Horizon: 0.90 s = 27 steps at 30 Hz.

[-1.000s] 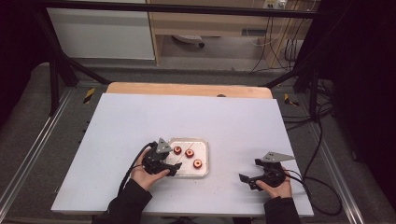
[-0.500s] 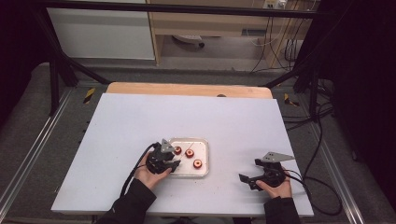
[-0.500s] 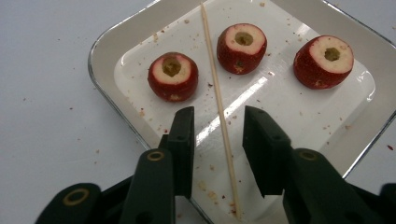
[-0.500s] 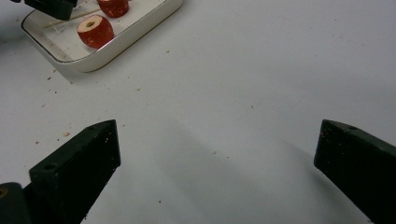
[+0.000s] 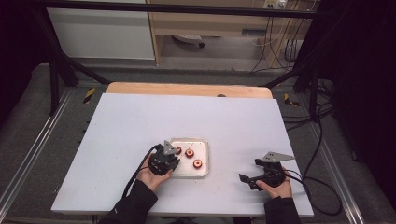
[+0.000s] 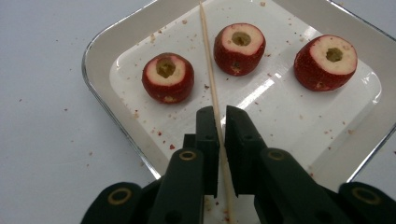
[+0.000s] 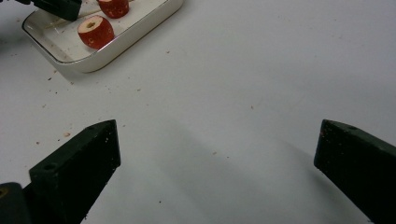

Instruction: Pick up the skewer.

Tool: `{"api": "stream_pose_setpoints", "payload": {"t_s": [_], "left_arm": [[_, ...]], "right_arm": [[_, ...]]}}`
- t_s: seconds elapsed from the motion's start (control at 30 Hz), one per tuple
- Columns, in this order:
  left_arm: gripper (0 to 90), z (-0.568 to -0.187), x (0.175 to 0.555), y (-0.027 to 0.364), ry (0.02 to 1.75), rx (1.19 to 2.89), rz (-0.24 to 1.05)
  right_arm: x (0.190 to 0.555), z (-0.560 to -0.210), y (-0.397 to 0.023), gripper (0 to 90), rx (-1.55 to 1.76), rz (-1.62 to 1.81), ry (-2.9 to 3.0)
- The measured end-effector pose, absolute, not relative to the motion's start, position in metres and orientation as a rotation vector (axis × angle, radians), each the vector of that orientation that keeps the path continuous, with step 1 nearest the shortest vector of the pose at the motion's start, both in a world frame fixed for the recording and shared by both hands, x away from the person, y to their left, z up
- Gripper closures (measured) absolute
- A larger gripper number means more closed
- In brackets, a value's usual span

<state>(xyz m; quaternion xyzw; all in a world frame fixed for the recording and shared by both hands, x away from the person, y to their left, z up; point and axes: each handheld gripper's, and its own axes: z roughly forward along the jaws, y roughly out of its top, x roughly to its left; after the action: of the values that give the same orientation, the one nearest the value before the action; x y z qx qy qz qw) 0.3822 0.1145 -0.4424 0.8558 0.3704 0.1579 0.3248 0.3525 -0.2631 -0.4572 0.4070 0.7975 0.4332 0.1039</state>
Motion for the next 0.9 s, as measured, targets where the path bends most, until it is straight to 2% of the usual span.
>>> {"api": "stream_pose_setpoints", "payload": {"t_s": [0.2, 0.9], "left_arm": [[87.5, -0.443, 0.381, 0.114, 0.988, 2.231, 0.422], [88.5, -0.437, 0.379, 0.125, 0.994, 2.127, 0.4]], "right_arm": [[0.353, -0.457, -0.263, 0.9, 1.201, 1.278, 2.353], [0.352, -0.457, -0.263, 0.9, 1.202, 1.283, 2.353]]}}
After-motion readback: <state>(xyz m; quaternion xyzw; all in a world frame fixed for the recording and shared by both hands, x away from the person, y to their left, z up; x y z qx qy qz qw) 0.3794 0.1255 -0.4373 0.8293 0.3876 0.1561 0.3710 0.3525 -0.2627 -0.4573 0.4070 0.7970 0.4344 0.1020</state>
